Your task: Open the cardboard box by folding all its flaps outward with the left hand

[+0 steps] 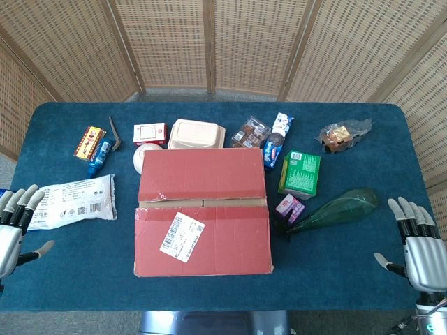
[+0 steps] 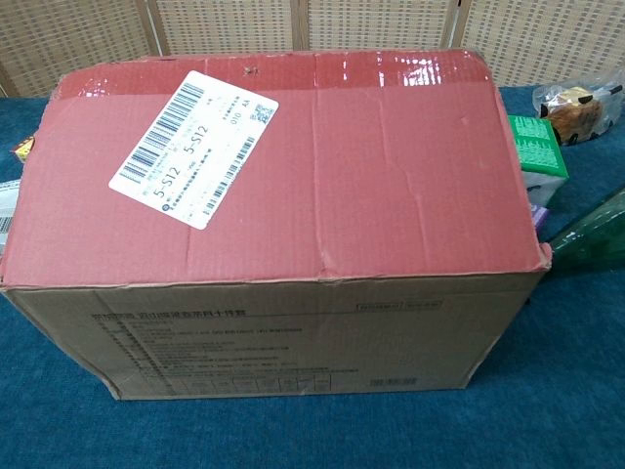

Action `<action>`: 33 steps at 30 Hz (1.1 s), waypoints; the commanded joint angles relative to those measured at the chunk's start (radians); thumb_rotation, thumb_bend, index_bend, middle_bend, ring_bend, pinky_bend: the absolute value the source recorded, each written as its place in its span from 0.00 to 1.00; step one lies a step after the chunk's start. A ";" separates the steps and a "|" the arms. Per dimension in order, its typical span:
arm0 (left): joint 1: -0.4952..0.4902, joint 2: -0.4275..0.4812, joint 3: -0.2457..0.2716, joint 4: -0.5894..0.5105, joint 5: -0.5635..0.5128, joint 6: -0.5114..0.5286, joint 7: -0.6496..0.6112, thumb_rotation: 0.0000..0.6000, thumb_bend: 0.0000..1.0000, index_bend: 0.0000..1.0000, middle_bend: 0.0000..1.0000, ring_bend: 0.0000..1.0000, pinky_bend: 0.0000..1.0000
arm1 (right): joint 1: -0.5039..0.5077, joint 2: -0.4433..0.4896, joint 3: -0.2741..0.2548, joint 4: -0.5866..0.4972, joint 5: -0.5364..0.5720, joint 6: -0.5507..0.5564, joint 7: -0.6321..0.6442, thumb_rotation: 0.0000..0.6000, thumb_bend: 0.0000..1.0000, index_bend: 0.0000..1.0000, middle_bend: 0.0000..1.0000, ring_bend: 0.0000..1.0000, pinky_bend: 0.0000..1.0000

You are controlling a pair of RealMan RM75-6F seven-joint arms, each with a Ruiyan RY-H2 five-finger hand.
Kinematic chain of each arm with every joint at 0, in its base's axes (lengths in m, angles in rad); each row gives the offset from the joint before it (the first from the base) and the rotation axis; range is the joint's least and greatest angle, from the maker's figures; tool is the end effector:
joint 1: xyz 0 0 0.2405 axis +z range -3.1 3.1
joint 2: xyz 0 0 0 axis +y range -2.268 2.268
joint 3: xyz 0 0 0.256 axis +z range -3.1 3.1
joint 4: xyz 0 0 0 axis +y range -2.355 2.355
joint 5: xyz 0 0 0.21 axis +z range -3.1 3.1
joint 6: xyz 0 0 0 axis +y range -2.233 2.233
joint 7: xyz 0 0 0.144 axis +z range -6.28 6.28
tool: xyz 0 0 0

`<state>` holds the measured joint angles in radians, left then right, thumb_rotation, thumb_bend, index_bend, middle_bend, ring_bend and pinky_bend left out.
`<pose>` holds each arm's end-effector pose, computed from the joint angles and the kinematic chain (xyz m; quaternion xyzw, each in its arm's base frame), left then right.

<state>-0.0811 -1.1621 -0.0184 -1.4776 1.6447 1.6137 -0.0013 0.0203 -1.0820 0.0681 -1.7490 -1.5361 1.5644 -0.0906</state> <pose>-0.3096 0.1729 0.1609 -0.6312 -0.3035 -0.4159 0.5801 -0.2872 -0.1636 0.1705 0.5732 -0.3730 0.4084 0.6046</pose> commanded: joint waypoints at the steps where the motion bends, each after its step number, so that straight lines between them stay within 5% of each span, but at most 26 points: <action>1: 0.001 0.000 0.000 0.001 0.000 0.002 0.000 1.00 0.06 0.00 0.00 0.00 0.04 | 0.000 0.000 -0.001 -0.001 -0.002 0.000 0.000 1.00 0.07 0.00 0.00 0.00 0.09; 7: -0.002 0.000 0.000 -0.010 0.005 0.002 0.001 1.00 0.06 0.00 0.00 0.00 0.05 | -0.001 0.003 -0.002 0.001 -0.001 -0.002 0.004 1.00 0.07 0.00 0.00 0.00 0.09; 13: -0.057 0.021 -0.060 -0.079 0.005 -0.011 0.015 1.00 0.06 0.00 0.00 0.00 0.06 | -0.001 0.013 0.003 -0.010 0.006 -0.001 0.024 1.00 0.07 0.00 0.00 0.00 0.09; 24: -0.218 0.050 -0.148 -0.231 -0.049 -0.201 0.107 1.00 0.06 0.00 0.00 0.00 0.06 | 0.007 0.018 0.016 -0.005 0.047 -0.026 0.042 1.00 0.07 0.00 0.00 0.00 0.09; 33: -0.333 -0.012 -0.163 -0.192 -0.018 -0.308 0.103 1.00 0.05 0.00 0.00 0.00 0.05 | 0.007 0.016 0.009 -0.003 0.034 -0.028 0.038 1.00 0.07 0.00 0.00 0.00 0.09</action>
<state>-0.4006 -1.1617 -0.1748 -1.6782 1.6235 1.3170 0.1003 0.0277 -1.0649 0.0779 -1.7524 -1.5012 1.5370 -0.0522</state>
